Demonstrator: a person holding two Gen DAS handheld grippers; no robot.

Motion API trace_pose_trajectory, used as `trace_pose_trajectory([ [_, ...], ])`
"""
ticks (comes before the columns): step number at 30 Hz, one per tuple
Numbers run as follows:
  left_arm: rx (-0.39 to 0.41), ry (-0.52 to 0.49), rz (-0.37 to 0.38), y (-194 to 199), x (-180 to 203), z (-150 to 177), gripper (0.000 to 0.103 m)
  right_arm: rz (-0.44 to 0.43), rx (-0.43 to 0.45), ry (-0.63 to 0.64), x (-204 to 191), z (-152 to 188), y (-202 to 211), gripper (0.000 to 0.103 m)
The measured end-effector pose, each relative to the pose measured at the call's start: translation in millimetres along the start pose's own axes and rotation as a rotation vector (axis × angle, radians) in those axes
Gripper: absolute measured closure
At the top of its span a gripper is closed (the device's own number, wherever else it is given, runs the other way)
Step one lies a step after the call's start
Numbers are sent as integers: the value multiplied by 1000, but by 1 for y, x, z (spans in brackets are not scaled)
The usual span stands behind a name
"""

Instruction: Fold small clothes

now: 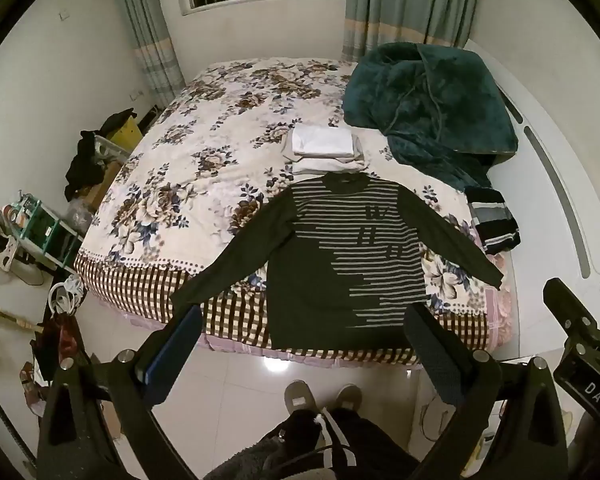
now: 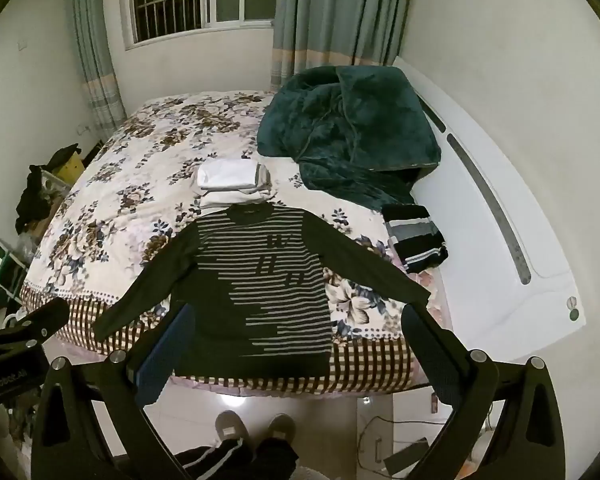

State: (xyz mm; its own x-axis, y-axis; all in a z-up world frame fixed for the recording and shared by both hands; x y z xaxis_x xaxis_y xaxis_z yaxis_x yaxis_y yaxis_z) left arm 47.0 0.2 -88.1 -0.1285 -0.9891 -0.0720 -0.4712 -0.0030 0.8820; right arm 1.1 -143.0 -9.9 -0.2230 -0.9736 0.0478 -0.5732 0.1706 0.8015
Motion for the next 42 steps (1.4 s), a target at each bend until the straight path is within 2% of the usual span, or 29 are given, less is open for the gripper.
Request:
trace_pose_trajectory([
  [20,29,14,2,10,2,-7,0,4,30,9,-2,-4,8,0],
  [29,33,26,6,12,-6,-19,0,-8,29,30,-11,-25,15,0],
  [42,38,23,6,12,-6,-17,0,-12,39,32,-12,-31,18,0],
])
Point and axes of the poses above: each gripper's, at about its wrist camera, not at the fingertips, and y roughly against the way its jaws point, x to its right, z to its underside, the point moved 10 cm from there along -y, roughly the way its jaws point, and after that the axes turned 7 degrees about -y, right-handed, at the moved point
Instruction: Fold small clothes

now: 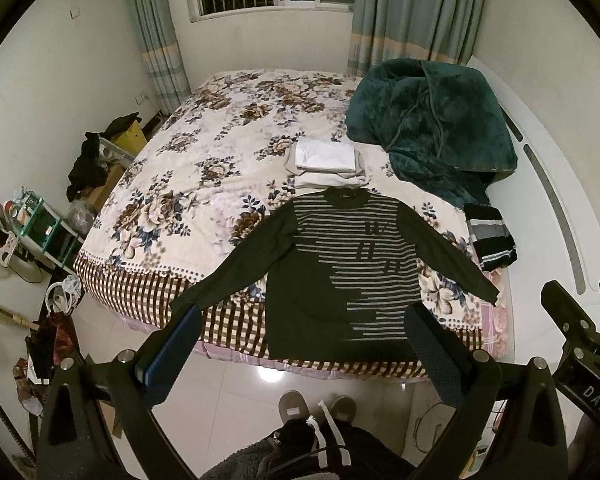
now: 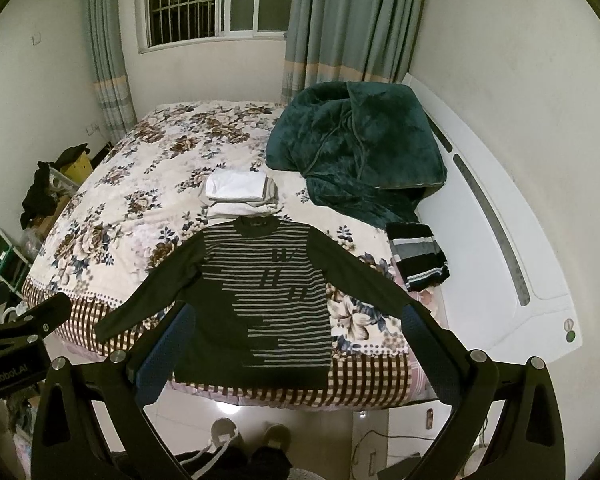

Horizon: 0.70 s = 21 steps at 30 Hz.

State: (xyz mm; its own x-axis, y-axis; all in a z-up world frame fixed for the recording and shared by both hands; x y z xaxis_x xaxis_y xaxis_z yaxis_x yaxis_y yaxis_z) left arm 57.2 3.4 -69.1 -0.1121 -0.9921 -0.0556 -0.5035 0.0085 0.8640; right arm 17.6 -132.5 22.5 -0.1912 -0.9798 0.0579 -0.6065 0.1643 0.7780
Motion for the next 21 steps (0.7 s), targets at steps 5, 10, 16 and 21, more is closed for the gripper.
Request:
trace_pose_trajectory([
  [5,4,0,-1,1,0,-1,0,-1,1,0,-1,0,1,0],
  [10,7,0,-3,3,-1,-9,0,-10,1,3,-1,-11,1,0],
  [16,10,-2,-3,3,-1,-12,0,-14,2,2,-3,-12,2,0],
  [21,16,-2,-5,4,0,-15,0,-15,2,3,-3,-11,2,0],
])
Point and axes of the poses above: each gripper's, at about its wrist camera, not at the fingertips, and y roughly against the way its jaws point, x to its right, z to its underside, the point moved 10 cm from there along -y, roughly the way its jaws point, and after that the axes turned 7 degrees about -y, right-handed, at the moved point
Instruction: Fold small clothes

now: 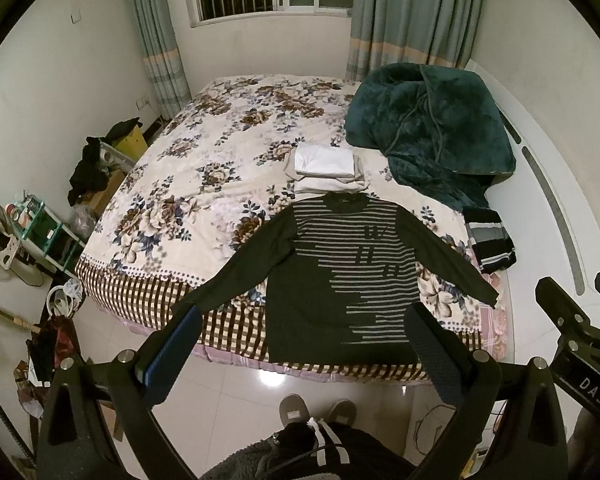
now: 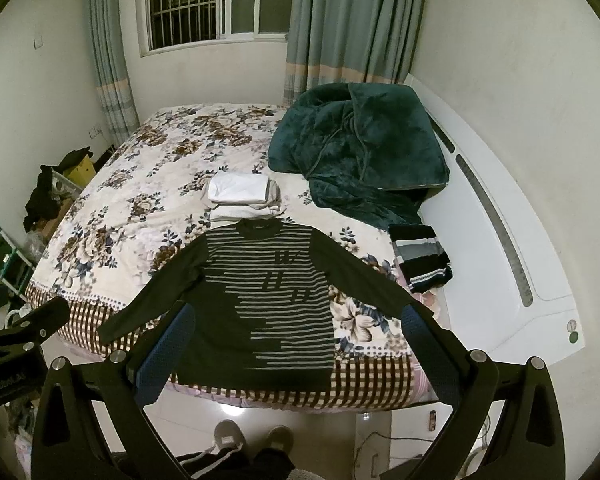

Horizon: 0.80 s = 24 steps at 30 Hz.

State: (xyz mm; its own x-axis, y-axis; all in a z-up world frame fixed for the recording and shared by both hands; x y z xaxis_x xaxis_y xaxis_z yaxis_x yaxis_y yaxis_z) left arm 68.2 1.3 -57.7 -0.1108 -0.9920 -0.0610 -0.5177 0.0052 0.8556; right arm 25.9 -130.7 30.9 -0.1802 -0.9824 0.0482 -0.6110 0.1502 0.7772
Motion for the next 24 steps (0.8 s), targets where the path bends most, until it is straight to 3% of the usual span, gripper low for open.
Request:
trace_pose_trajectory([
  [24,9,0,2,4,4,1,0,-7,2,0,3,-1,3,0],
])
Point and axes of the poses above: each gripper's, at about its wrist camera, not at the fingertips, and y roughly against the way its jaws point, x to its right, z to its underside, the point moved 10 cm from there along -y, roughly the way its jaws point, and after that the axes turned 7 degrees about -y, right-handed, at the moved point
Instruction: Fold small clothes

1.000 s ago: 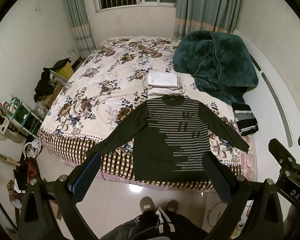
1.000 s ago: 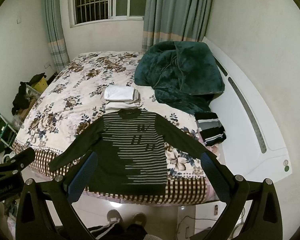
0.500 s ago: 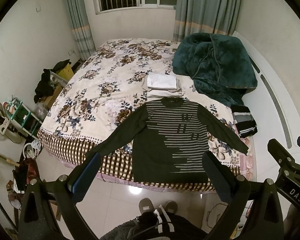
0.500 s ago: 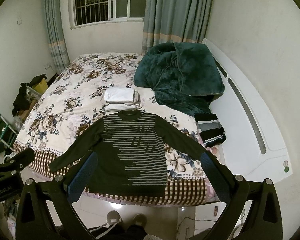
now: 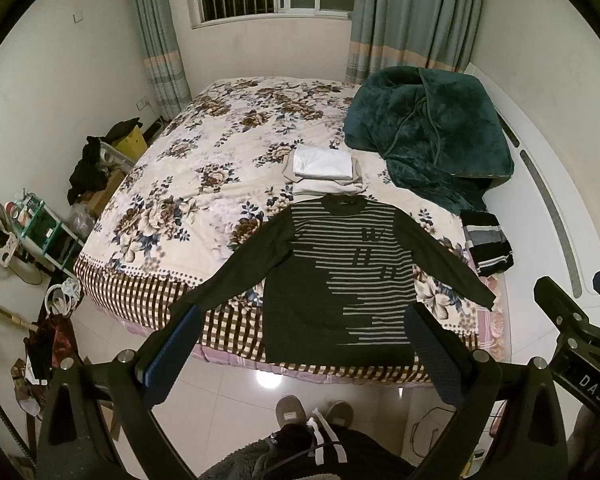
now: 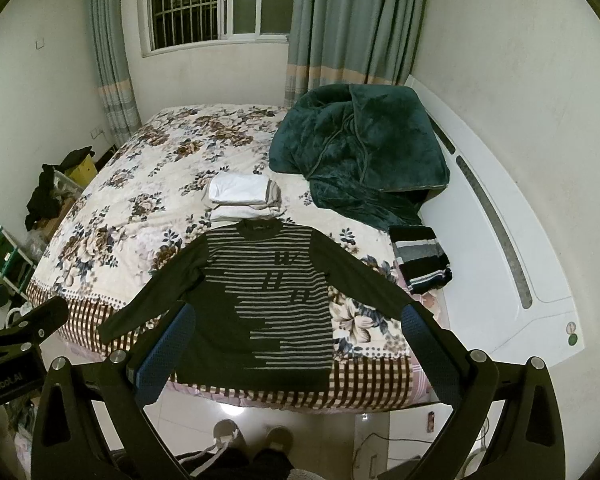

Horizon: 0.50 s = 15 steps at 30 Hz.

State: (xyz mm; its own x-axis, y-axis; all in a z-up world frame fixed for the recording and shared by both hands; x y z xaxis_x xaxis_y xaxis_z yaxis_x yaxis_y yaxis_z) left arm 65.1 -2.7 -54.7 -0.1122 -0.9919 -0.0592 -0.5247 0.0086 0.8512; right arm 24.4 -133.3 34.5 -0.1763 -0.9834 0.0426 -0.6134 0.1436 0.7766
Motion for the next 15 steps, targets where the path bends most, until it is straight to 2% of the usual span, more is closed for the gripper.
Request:
trace_pose_trajectory([
  [11,5,1,1,-1,3,5,0,1,-5,-6,1,2,1,0],
  [15,12,8,-19,-18,1,-2,0,18,-27,-42,9,5,-13,0],
])
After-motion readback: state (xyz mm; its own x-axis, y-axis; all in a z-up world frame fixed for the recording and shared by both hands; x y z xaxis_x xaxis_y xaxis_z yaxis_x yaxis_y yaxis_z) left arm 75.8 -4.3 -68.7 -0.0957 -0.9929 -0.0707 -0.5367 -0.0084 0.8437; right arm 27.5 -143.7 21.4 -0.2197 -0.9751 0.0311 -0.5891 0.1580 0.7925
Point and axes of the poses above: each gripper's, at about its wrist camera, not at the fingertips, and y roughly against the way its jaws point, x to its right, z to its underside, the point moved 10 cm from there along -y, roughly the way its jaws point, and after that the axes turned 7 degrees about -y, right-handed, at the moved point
